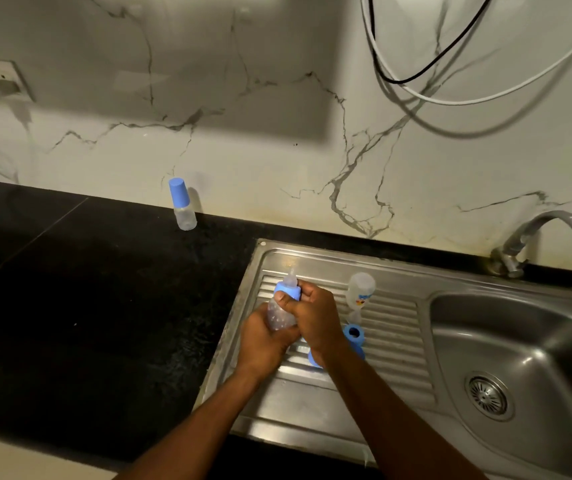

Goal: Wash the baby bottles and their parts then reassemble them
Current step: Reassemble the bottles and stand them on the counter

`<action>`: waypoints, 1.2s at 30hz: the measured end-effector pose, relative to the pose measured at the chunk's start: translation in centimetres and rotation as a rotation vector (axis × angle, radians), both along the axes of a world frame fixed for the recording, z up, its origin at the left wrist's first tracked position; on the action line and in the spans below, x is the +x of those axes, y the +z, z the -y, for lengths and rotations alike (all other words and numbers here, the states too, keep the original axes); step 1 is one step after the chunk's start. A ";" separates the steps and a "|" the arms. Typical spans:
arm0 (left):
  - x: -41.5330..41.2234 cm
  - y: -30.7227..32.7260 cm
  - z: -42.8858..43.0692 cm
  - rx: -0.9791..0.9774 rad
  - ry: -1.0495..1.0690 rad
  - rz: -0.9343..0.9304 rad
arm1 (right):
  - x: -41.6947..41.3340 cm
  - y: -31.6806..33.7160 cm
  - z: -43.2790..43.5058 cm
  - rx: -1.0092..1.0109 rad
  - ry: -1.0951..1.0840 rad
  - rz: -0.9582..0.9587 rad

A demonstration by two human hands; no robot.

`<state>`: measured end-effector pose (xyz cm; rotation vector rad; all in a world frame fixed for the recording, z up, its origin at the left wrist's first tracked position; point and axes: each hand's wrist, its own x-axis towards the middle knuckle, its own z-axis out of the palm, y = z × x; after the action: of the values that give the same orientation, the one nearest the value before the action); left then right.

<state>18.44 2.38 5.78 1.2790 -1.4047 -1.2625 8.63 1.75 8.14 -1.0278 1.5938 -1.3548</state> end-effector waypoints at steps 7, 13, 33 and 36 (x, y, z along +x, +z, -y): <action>2.7 -1.5 2.2 0.003 -0.078 0.050 | 1.2 0.2 -0.1 0.028 0.053 -0.192; 3.9 -0.4 3.4 -0.095 -0.213 0.280 | -4.7 -2.7 -3.8 0.322 0.134 -0.882; 3.3 1.4 1.6 0.003 -0.305 0.257 | -5.1 4.2 -0.4 -0.120 0.050 0.431; 3.5 2.0 1.5 0.079 -0.294 0.184 | -4.2 4.6 0.1 -0.079 0.154 0.302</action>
<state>21.90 0.85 7.75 1.3024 -1.7386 -1.4349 4.46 1.62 12.72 -0.9216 1.2234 -1.4010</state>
